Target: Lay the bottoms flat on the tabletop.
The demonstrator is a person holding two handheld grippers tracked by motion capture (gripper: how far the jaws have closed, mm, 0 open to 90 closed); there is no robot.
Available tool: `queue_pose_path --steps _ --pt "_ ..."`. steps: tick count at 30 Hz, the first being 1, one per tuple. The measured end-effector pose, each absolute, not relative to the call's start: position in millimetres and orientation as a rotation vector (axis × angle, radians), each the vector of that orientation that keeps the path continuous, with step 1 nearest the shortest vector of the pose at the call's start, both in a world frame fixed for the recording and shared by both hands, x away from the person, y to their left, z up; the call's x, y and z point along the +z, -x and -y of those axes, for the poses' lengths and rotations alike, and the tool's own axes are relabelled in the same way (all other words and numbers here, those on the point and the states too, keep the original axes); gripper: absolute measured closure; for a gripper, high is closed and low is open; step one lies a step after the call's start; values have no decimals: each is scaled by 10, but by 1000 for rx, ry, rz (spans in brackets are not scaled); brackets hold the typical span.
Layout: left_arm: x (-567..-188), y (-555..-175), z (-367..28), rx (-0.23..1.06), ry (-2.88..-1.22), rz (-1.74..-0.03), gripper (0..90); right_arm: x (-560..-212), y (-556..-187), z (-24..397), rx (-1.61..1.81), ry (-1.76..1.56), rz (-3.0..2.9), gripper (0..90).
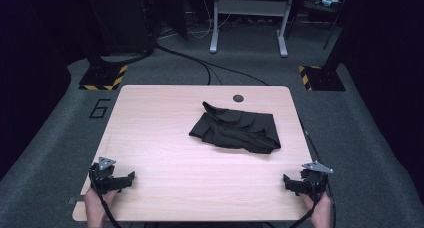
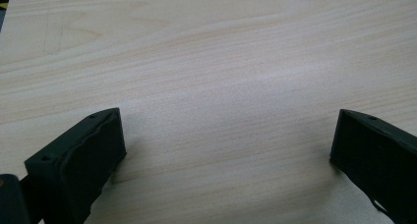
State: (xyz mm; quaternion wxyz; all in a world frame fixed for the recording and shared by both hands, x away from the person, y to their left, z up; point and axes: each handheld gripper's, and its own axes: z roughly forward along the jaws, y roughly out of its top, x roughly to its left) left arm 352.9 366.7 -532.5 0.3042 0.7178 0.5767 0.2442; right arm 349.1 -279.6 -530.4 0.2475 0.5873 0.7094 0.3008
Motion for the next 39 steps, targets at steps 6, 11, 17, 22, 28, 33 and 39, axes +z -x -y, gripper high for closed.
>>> queue_pose_path --steps 6,11,17,22,28,33,39 --pt "-5328 -3529 -3656 654 -1895 -1533 0 -5303 -3481 2785 813 -1614 -1918 0" --pt "-5326 -3530 -3652 654 -1897 -1535 1 -5304 -3487 2781 817 -1614 -1919 0" --pt "-5326 -3531 -3652 652 -1896 -1534 3 -5302 -3511 2778 825 -1579 -1959 0" --pt "-5328 -3531 -3651 657 -1894 -1532 2 -5269 -3559 2771 797 -1599 -1997 0" --pt "-5328 -3531 -3651 655 -1893 -1533 2 -5245 -3594 2757 788 -1622 -1971 0" --pt "-5327 -3531 -3651 656 -1895 -1533 2 -5117 -3627 2727 848 -1605 -1974 0" --pt "-5328 -3530 -3650 655 -1894 -1533 2 -4886 -3775 2559 892 -1536 -2033 0"
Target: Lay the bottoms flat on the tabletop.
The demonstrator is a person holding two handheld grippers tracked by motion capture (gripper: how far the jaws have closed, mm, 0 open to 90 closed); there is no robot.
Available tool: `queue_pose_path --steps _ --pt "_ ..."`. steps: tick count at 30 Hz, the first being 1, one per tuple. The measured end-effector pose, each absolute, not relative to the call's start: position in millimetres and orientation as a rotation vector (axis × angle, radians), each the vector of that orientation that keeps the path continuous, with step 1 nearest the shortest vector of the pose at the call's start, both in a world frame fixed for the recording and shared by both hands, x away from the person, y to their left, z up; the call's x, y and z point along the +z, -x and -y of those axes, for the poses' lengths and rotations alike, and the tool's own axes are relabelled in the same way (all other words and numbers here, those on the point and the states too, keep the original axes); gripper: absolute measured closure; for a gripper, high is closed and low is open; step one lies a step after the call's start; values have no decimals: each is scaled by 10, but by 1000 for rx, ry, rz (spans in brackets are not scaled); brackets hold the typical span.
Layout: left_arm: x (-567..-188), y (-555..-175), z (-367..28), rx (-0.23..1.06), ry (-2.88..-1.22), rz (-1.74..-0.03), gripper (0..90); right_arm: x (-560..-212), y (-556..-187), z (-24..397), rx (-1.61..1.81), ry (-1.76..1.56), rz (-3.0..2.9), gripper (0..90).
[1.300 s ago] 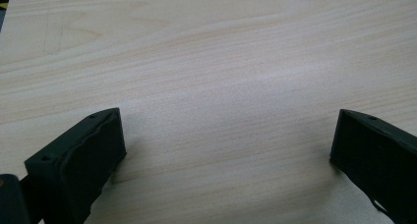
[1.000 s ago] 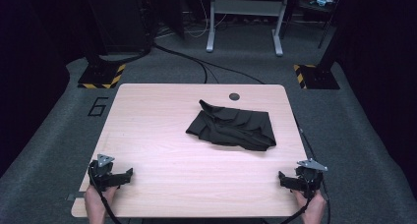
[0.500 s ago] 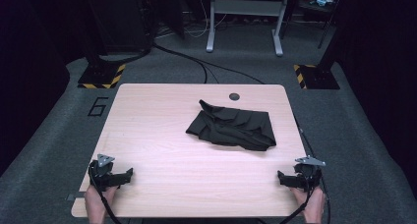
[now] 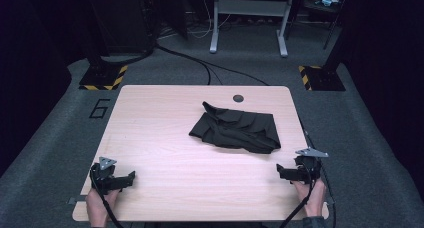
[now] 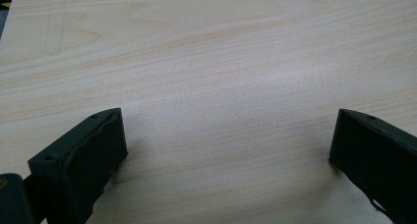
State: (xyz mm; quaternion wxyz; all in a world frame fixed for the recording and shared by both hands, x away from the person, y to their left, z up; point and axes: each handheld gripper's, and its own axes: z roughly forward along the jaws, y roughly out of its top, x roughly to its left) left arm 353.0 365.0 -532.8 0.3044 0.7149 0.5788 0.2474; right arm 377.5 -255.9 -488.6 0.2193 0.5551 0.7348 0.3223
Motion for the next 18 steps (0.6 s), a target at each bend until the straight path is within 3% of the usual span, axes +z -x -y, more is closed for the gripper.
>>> queue_pose_path --steps 18 --pt "-5326 -3531 -3652 653 -1896 -1534 2 -4408 -4364 1894 934 -1349 -2168 2"
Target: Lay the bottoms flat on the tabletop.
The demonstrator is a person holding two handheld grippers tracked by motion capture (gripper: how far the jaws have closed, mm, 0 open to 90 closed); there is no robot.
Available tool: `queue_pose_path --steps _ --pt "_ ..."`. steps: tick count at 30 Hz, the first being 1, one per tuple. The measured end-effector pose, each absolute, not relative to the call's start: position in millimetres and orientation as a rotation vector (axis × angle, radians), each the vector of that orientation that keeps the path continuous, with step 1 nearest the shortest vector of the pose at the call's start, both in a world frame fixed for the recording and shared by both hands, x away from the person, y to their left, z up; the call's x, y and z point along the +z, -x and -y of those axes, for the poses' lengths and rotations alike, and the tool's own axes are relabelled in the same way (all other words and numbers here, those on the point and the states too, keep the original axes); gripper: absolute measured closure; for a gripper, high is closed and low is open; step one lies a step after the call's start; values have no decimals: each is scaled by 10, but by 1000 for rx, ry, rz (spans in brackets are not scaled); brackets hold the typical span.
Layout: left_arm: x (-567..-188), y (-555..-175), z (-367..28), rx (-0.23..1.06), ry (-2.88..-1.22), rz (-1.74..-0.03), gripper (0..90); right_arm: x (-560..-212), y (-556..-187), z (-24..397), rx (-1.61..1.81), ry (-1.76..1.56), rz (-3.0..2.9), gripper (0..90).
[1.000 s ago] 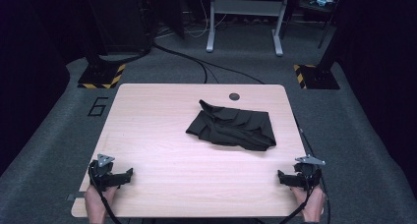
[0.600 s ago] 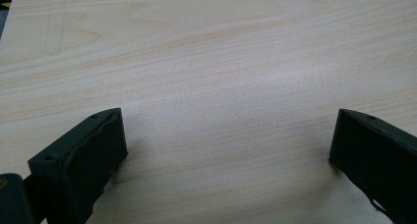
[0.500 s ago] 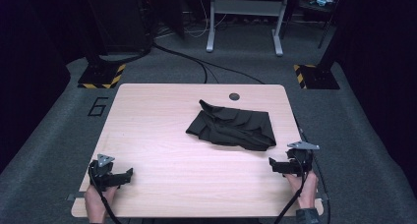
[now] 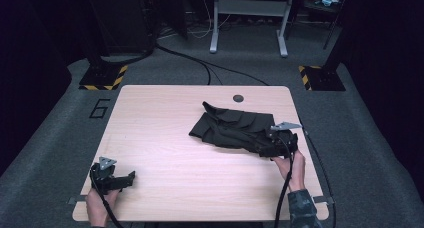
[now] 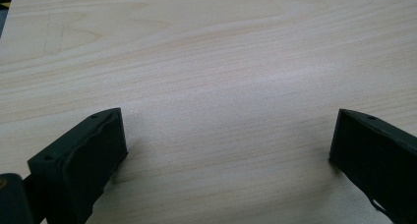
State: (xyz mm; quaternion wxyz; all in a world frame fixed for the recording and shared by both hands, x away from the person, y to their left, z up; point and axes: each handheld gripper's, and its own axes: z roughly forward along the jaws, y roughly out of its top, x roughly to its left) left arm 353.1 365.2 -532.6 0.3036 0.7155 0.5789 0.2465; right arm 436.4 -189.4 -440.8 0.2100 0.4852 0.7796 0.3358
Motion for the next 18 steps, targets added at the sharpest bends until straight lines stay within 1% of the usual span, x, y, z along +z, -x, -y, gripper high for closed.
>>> queue_pose_path --steps 5,11,14,18 --pt "-5326 -3531 -3653 653 -1896 -1534 2 -4327 -4547 1699 938 -1300 -2208 11" --pt "-5325 -3531 -3654 652 -1898 -1534 2 -4315 -4795 1450 937 -1262 -2258 21" --pt "-5326 -3531 -3653 652 -1896 -1534 2 -4363 -4925 1319 901 -1254 -2297 31" --pt "-5327 -3533 -3654 653 -1896 -1533 3 -4518 -5134 1203 818 -1240 -2352 37"
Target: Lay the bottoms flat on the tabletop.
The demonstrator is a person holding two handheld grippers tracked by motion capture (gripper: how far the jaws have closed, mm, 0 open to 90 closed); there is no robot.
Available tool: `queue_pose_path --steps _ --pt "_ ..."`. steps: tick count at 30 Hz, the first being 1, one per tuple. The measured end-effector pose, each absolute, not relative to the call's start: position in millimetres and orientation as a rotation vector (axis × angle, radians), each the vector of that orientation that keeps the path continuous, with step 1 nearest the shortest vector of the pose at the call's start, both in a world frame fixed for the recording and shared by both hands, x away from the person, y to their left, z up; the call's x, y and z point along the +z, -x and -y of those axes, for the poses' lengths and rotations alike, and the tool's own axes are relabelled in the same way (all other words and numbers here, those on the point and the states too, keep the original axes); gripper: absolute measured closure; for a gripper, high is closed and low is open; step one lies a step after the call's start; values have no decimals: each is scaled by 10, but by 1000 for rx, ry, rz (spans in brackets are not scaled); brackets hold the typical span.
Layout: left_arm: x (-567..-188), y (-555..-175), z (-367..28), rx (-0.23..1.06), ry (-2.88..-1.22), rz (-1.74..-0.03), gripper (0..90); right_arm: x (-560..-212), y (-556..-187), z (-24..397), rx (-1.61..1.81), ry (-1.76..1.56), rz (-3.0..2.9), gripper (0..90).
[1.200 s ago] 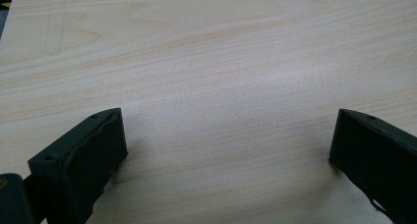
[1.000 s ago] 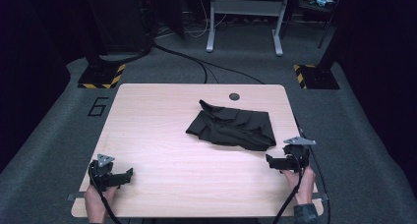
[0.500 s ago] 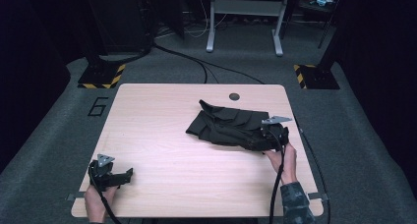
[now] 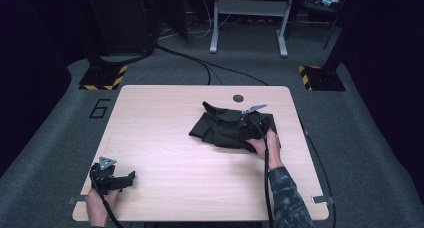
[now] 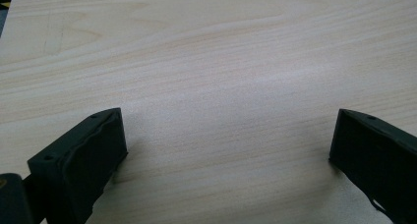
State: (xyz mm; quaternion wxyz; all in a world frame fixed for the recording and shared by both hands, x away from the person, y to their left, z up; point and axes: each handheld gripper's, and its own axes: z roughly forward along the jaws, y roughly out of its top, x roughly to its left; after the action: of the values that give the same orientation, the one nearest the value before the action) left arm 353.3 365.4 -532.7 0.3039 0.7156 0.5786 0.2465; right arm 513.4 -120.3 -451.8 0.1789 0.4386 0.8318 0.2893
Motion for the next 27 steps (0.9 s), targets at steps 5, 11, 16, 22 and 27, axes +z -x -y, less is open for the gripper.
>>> queue_pose_path --steps 5,11,16,22,27 --pt "-5329 -3533 -3654 655 -1891 -1534 3 -4709 -5297 1185 767 -1305 -2410 59" --pt "-5331 -3534 -3655 656 -1885 -1539 3 -4834 -5358 1203 803 -1301 -2442 254" --pt "-5334 -3535 -3649 659 -1870 -1545 3 -4848 -5329 1186 821 -1312 -2415 377" --pt "-5330 -3533 -3657 657 -1885 -1542 3 -4860 -5276 1186 846 -1299 -2403 446" --pt "-5333 -3535 -3652 663 -1872 -1546 3 -4881 -5232 1191 876 -1291 -2383 462"
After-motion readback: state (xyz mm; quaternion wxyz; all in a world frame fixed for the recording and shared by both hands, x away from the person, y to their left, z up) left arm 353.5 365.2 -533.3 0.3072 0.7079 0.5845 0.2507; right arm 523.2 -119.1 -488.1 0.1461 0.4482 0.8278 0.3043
